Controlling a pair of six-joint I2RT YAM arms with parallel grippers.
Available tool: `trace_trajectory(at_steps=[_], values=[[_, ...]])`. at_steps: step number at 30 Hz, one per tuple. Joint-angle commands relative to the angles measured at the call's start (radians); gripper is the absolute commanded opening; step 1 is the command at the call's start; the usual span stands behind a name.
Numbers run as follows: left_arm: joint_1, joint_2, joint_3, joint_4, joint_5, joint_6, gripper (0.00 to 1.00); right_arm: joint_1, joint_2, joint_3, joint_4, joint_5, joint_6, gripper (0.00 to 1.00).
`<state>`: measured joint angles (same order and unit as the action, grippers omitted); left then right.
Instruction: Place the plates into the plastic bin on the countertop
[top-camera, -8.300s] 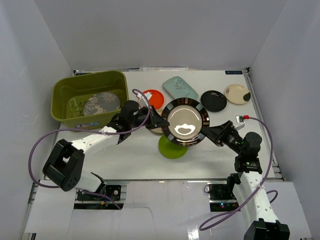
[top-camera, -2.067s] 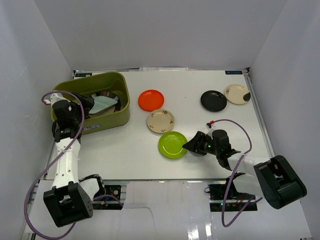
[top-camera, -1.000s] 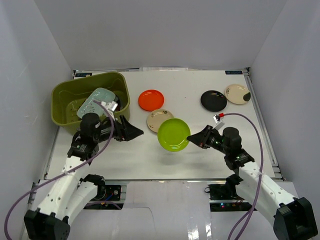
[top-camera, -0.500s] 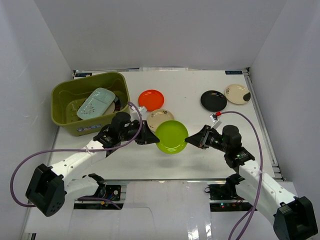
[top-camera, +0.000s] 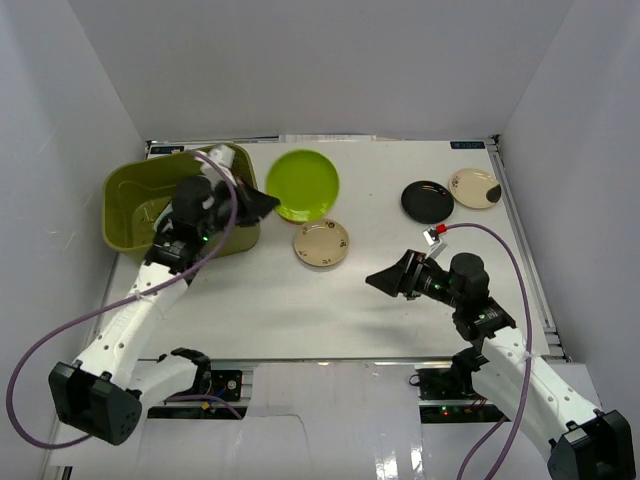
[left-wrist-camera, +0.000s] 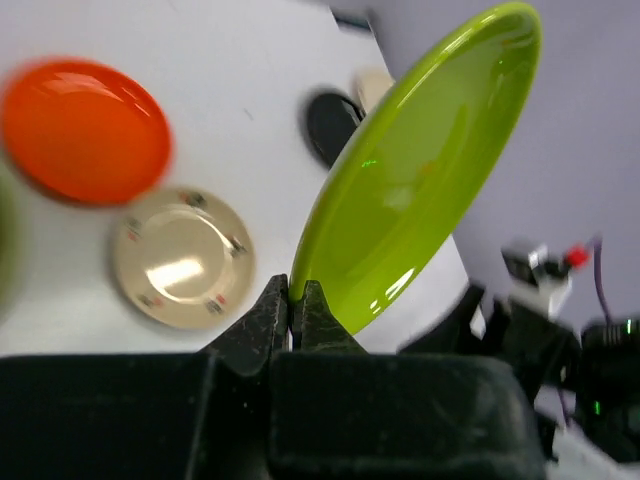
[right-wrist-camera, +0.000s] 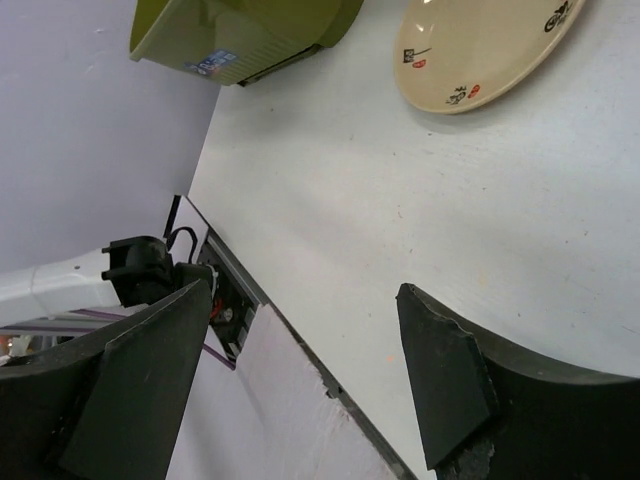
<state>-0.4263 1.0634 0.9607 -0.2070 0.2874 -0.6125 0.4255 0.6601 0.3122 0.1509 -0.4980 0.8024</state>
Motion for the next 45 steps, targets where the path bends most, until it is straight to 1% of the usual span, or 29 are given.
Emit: trace_trajectory(at_steps=[1, 2, 3, 4, 5, 6, 8, 11, 14, 15, 16, 18, 21, 23, 24, 25, 26, 27, 28, 33, 34, 35, 37, 38, 40, 41, 43, 44, 45], values=[[0.251, -0.01, 0.114, -0.096, -0.051, 0.005, 0.0, -0.004, -0.007, 0.024, -0.031, 0.015, -0.046, 0.81], [0.306, 0.004, 0.125, -0.11, -0.047, 0.008, 0.0, -0.002, -0.004, 0.019, -0.04, 0.019, -0.055, 0.81], [0.411, 0.018, 0.13, -0.12, -0.045, 0.005, 0.0, -0.004, 0.002, 0.016, -0.042, 0.021, -0.068, 0.81], [0.481, 0.032, 0.124, -0.123, -0.033, -0.003, 0.0, -0.004, 0.006, 0.013, -0.045, 0.026, -0.072, 0.81], [0.536, 0.058, 0.116, -0.12, -0.019, -0.027, 0.0, -0.002, 0.009, 0.01, -0.048, 0.036, -0.077, 0.81], [0.59, 0.07, 0.107, -0.118, -0.042, -0.036, 0.0, -0.004, 0.016, 0.005, -0.05, 0.041, -0.086, 0.81], [0.621, 0.102, 0.072, -0.091, -0.068, -0.05, 0.0, -0.004, 0.032, 0.002, -0.048, 0.045, -0.097, 0.81], [0.662, 0.142, 0.05, -0.088, -0.163, -0.056, 0.0, -0.004, 0.073, 0.004, -0.048, 0.079, -0.132, 0.81], [0.687, 0.191, 0.044, -0.092, -0.244, -0.038, 0.01, -0.004, 0.157, 0.01, -0.03, 0.122, -0.167, 0.82], [0.689, 0.217, 0.044, -0.089, -0.267, -0.027, 0.04, -0.004, 0.211, 0.01, -0.016, 0.125, -0.17, 0.82], [0.689, 0.233, 0.044, -0.088, -0.325, -0.015, 0.12, -0.002, 0.24, 0.01, 0.034, 0.128, -0.169, 0.82], [0.689, 0.3, 0.062, -0.098, -0.356, 0.0, 0.18, -0.001, 0.338, 0.031, 0.102, 0.128, -0.167, 0.84], [0.689, 0.372, 0.108, -0.123, -0.34, 0.0, 0.22, 0.004, 0.474, 0.065, 0.147, 0.153, -0.157, 0.85], [0.689, 0.406, 0.119, -0.123, -0.321, -0.009, 0.36, 0.01, 0.563, 0.091, 0.197, 0.179, -0.134, 0.88], [0.689, 0.412, 0.125, -0.12, -0.317, -0.012, 0.48, 0.01, 0.591, 0.099, 0.214, 0.188, -0.123, 0.88], [0.689, 0.418, 0.128, -0.114, -0.304, -0.016, 0.62, 0.013, 0.62, 0.106, 0.261, 0.202, -0.114, 0.88], [0.689, 0.42, 0.133, -0.112, -0.289, -0.018, 0.86, 0.013, 0.68, 0.117, 0.282, 0.21, -0.085, 0.89], [0.689, 0.418, 0.139, -0.112, -0.289, -0.02, 0.96, 0.015, 0.709, 0.126, 0.298, 0.217, -0.068, 0.88], [0.689, 0.405, 0.139, -0.112, -0.253, -0.023, 0.98, 0.013, 0.74, 0.136, 0.337, 0.226, -0.052, 0.88], [0.687, 0.268, 0.112, -0.065, -0.156, -0.038, 0.98, 0.024, 0.912, 0.203, 0.433, 0.274, 0.082, 0.79], [0.687, 0.235, 0.084, -0.052, -0.143, -0.046, 0.98, 0.033, 0.936, 0.218, 0.443, 0.295, 0.096, 0.75], [0.686, 0.155, 0.063, -0.031, -0.099, -0.053, 0.98, 0.038, 0.981, 0.235, 0.446, 0.309, 0.109, 0.73], [0.678, 0.078, 0.003, 0.026, -0.059, -0.053, 0.98, 0.051, 1.054, 0.278, 0.455, 0.334, 0.152, 0.66], [0.672, 0.011, -0.01, 0.027, -0.035, -0.041, 0.98, 0.053, 1.084, 0.289, 0.479, 0.332, 0.173, 0.65], [0.663, -0.045, -0.03, 0.017, 0.001, -0.03, 0.98, 0.056, 1.136, 0.312, 0.522, 0.314, 0.239, 0.59], [0.652, -0.089, -0.049, 0.0, 0.048, -0.026, 0.98, 0.056, 1.186, 0.32, 0.556, 0.308, 0.259, 0.57], [0.623, -0.126, -0.068, -0.015, 0.108, -0.023, 0.98, 0.062, 1.237, 0.347, 0.567, 0.302, 0.288, 0.49], [0.612, -0.143, -0.088, -0.023, 0.14, -0.023, 0.98, 0.064, 1.251, 0.356, 0.566, 0.305, 0.293, 0.44], [0.597, -0.169, -0.096, -0.035, 0.172, -0.023, 0.98, 0.065, 1.256, 0.361, 0.565, 0.312, 0.296, 0.35]])
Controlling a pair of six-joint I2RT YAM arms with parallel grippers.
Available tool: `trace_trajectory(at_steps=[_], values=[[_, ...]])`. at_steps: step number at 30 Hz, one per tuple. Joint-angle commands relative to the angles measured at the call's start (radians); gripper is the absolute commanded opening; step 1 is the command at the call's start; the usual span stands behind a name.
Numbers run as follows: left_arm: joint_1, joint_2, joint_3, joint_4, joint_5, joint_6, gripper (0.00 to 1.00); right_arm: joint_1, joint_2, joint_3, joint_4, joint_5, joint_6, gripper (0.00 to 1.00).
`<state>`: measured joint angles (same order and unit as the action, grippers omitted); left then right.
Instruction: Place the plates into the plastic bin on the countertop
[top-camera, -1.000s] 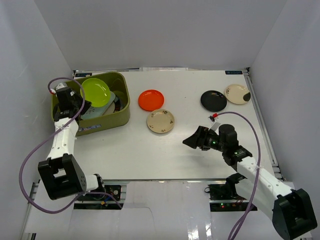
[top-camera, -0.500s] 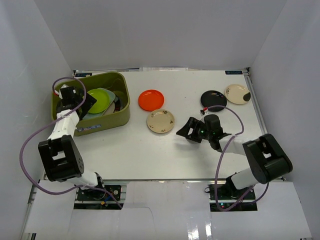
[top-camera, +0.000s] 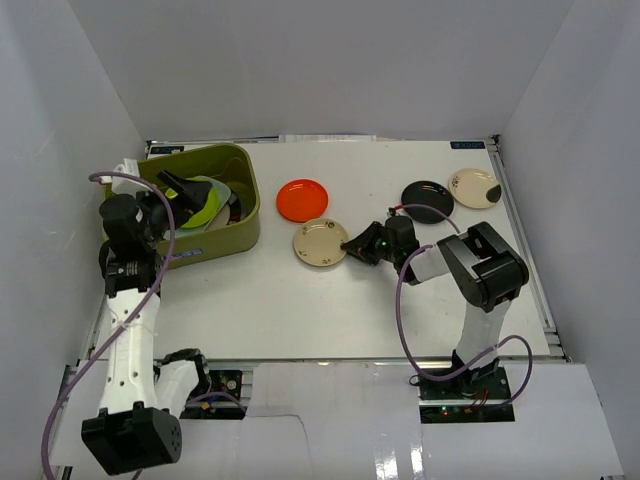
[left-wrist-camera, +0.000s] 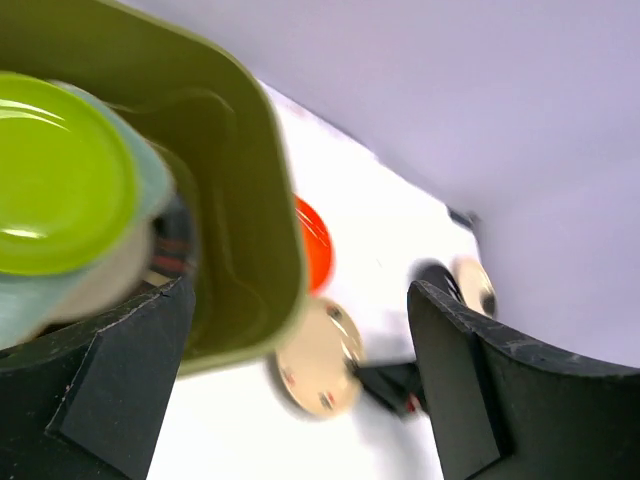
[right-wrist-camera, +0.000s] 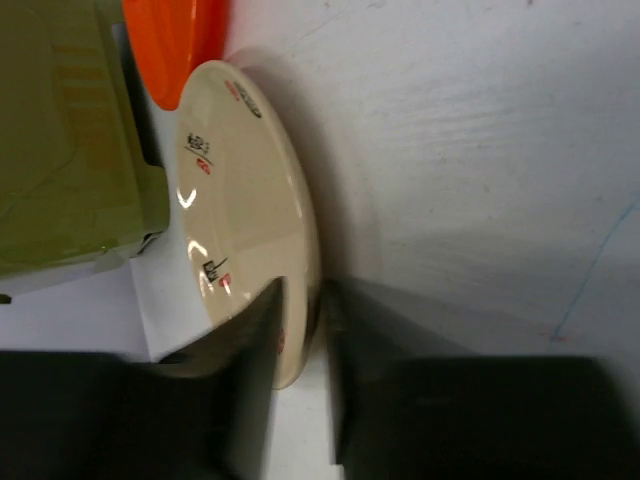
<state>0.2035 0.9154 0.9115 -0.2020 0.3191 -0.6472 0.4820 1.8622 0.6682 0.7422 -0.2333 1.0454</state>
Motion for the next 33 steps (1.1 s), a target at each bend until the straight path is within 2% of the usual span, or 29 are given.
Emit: trace_trajectory(at_steps=[1, 3, 4, 6, 7, 9, 10, 12, 16, 17, 20, 22, 24, 26, 27, 28, 29, 30, 32, 33], values=[[-0.079, -0.03, -0.054, -0.046, 0.205, 0.015, 0.98, 0.009, 0.054, -0.004, -0.018, 0.051, 0.062, 0.18], [-0.14, -0.041, -0.065, -0.092, 0.235, 0.032, 0.98, 0.007, 0.031, -0.033, -0.004, 0.064, 0.065, 0.08], [-0.227, -0.042, -0.072, -0.105, 0.242, 0.041, 0.98, 0.007, -0.015, -0.076, 0.022, 0.063, 0.061, 0.08], [-0.309, -0.044, -0.118, -0.111, 0.255, 0.037, 0.98, 0.007, -0.079, -0.134, 0.048, 0.054, 0.039, 0.08], [-0.388, -0.038, -0.135, -0.109, 0.256, 0.028, 0.98, 0.007, -0.157, -0.168, 0.057, 0.045, 0.03, 0.08], [-0.468, -0.015, -0.184, -0.08, 0.229, 0.012, 0.98, 0.009, -0.237, -0.281, 0.101, -0.012, 0.018, 0.08], [-0.543, 0.019, -0.195, -0.07, 0.178, 0.003, 0.98, 0.009, -0.32, -0.318, 0.112, -0.03, 0.016, 0.08], [-0.608, 0.065, -0.215, -0.01, 0.163, -0.008, 0.98, 0.01, -0.409, -0.41, 0.1, -0.067, 0.002, 0.08], [-0.758, 0.227, -0.182, 0.029, 0.04, -0.002, 0.98, 0.013, -0.691, -0.479, -0.042, -0.087, -0.045, 0.08], [-0.774, 0.246, -0.177, 0.044, -0.004, 0.0, 0.96, 0.015, -0.737, -0.486, -0.102, -0.09, -0.057, 0.08], [-0.805, 0.305, -0.16, 0.096, -0.023, -0.006, 0.9, 0.018, -0.876, -0.475, -0.2, -0.101, -0.102, 0.08], [-0.82, 0.338, -0.149, 0.102, -0.057, -0.005, 0.8, 0.018, -0.94, -0.466, -0.253, -0.11, -0.117, 0.08], [-0.826, 0.381, -0.138, 0.122, -0.038, -0.011, 0.65, 0.018, -0.971, -0.463, -0.268, -0.124, -0.119, 0.08], [-0.829, 0.384, -0.148, 0.166, -0.028, -0.026, 0.39, 0.018, -0.98, -0.46, -0.279, -0.127, -0.13, 0.08], [-0.829, 0.367, -0.154, 0.185, -0.019, -0.043, 0.14, 0.018, -0.983, -0.455, -0.3, -0.124, -0.134, 0.08], [-0.829, 0.356, -0.158, 0.194, -0.02, -0.048, 0.07, 0.018, -0.985, -0.453, -0.311, -0.123, -0.148, 0.09], [-0.829, 0.347, -0.142, 0.191, -0.031, -0.048, 0.02, 0.02, -0.989, -0.452, -0.322, -0.118, -0.156, 0.22], [-0.829, 0.332, -0.123, 0.175, -0.069, -0.036, 0.0, 0.02, -0.998, -0.45, -0.342, -0.118, -0.163, 0.31], [-0.823, 0.318, -0.044, 0.095, -0.121, -0.006, 0.0, 0.018, -1.014, -0.446, -0.369, -0.118, -0.192, 0.52], [-0.8, 0.304, -0.013, 0.07, -0.139, 0.007, 0.0, 0.018, -1.032, -0.441, -0.389, -0.12, -0.205, 0.56]])
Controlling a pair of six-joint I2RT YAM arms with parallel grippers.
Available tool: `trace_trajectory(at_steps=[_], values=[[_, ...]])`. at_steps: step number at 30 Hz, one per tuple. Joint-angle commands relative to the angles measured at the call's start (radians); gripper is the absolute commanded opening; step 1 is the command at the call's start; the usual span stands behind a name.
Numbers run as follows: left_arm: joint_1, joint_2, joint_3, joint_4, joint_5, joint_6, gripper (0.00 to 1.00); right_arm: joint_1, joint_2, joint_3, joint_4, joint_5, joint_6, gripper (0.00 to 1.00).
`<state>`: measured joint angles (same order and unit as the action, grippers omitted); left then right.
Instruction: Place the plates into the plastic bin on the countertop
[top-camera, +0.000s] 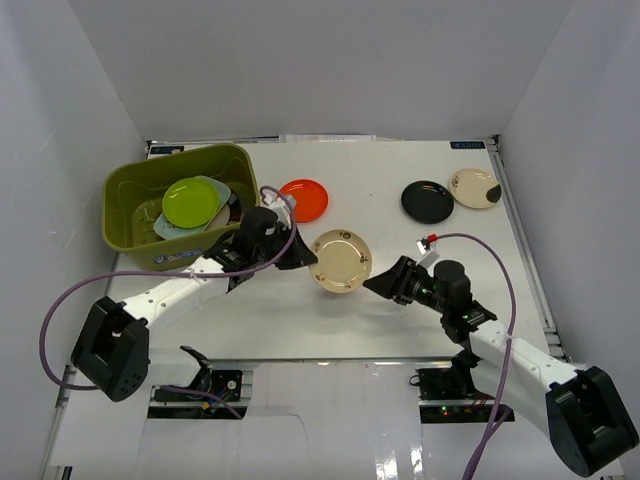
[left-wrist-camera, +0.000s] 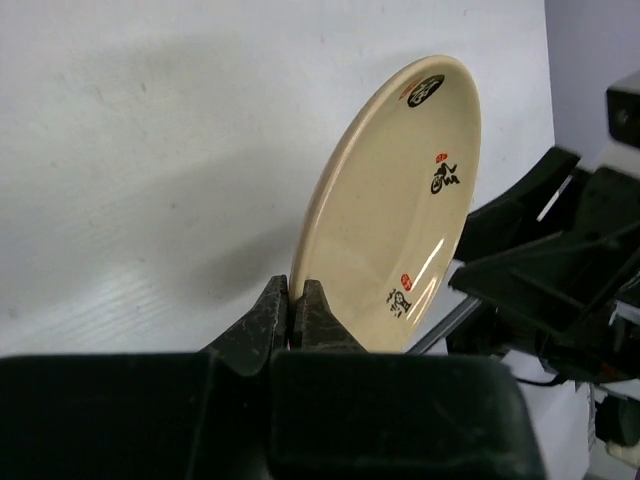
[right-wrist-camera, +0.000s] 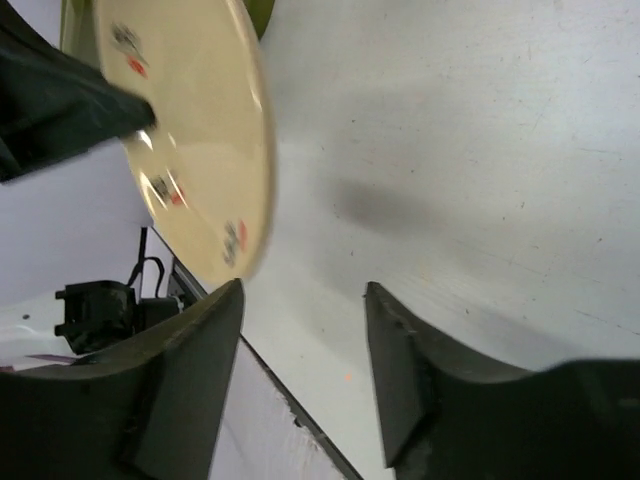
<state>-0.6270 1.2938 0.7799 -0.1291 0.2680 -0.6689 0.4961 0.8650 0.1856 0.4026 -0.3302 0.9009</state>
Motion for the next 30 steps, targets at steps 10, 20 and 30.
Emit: trace_trajectory(at_steps=[10, 20, 30], values=[[0.671, -0.16, 0.225, -0.077, 0.003, -0.059, 0.0, 0.005, -0.069, 0.071, -0.173, -0.003, -0.174, 0.65], [0.983, -0.088, 0.079, -0.006, -0.091, -0.166, 0.01, 0.004, 0.127, 0.112, -0.088, 0.017, -0.214, 0.66], [0.986, -0.008, 0.101, 0.012, -0.119, -0.15, 0.98, 0.004, 0.638, 0.417, 0.065, 0.071, -0.171, 0.66]])
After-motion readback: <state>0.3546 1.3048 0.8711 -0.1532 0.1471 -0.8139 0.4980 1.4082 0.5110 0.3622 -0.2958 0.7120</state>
